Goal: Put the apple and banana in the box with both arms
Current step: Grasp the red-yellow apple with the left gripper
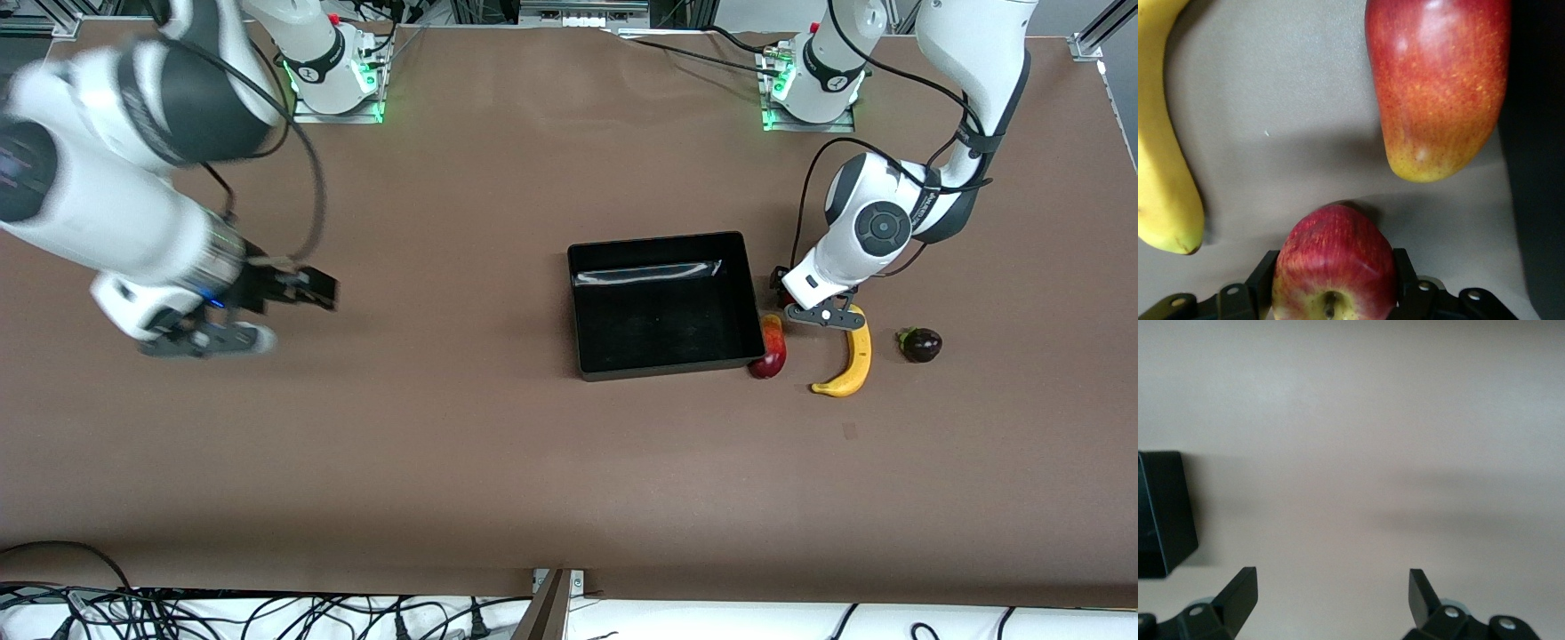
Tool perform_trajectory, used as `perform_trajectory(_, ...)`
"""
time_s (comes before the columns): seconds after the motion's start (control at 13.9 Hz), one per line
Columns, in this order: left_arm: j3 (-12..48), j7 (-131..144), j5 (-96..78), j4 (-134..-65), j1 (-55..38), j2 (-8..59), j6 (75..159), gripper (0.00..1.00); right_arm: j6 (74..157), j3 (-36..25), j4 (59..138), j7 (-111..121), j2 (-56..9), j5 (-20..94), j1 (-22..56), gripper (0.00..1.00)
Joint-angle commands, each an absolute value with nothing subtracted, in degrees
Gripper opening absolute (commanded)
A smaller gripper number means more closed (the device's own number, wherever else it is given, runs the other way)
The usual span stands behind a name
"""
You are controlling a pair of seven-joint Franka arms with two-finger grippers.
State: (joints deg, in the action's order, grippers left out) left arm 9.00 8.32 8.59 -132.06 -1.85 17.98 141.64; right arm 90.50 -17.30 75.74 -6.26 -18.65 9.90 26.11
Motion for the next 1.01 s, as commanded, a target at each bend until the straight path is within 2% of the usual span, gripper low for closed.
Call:
perform_trajectory(0.0,9.14,8.96,10.11,-128.87,-1.85,14.95,135.47,0.13,90.35,-20.03,83.83,-2.38,-10.83,10.46,26.54,1.00)
perform_trajectory(0.22,11.50,9.05,9.24,-115.10,-1.93,14.15,114.95,0.15,90.88,-18.91,88.93,-2.29,-6.52,9.49,23.84,1.00)
perform_trajectory(0.36,14.57,13.68,5.30,-107.52,-2.02,15.20,106.99,0.15,90.79,-13.04,89.91,-0.45,-5.36,9.23,16.74,1.00)
perform_trajectory(0.57,19.85,28.33,0.53,-106.08,-3.51,17.65,107.74,0.15,90.97,-2.84,90.96,1.05,-4.22,6.25,5.74,1.00)
perform_trajectory(0.86,20.48,40.33,4.11,-107.92,-10.09,24.50,116.70,0.17,90.97,3.32,91.58,0.97,-3.52,4.66,-0.87,1.00)
perform_trajectory(0.93,20.57,40.86,6.22,-109.41,-10.19,25.13,119.24,0.17,90.97,3.25,91.50,0.97,-3.34,4.57,-0.88,1.00)
